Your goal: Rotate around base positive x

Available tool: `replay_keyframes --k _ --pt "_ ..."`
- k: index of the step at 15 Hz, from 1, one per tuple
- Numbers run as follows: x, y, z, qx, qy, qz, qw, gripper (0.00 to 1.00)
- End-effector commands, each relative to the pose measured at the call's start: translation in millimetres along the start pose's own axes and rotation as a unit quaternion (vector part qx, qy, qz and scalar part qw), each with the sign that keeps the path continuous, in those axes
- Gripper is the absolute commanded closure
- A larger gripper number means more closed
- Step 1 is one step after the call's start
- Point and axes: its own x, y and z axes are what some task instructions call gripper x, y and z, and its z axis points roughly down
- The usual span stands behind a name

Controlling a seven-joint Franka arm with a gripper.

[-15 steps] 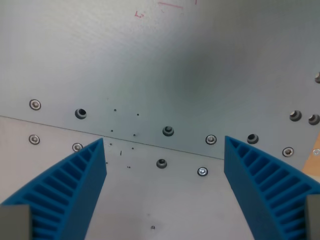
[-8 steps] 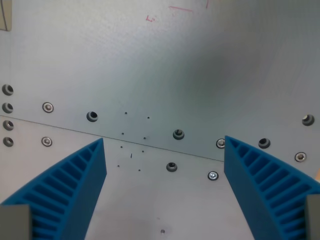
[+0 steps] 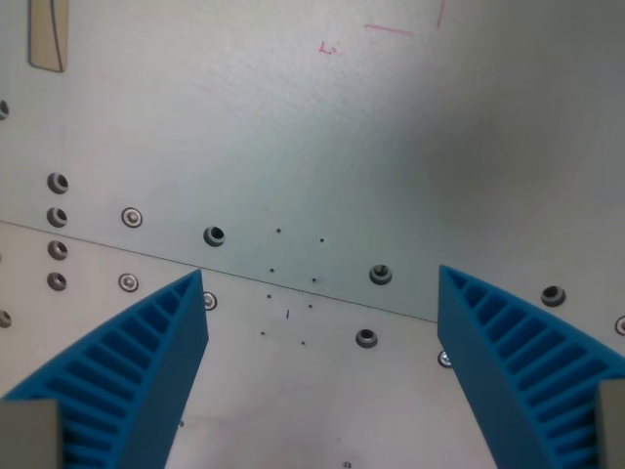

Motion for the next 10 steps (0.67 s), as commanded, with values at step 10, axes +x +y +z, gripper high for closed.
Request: replay_keyframes --k 10 --pt "-2.3 4.6 -4.8 0.155 0.029 -0.010 0.9874 0.00"
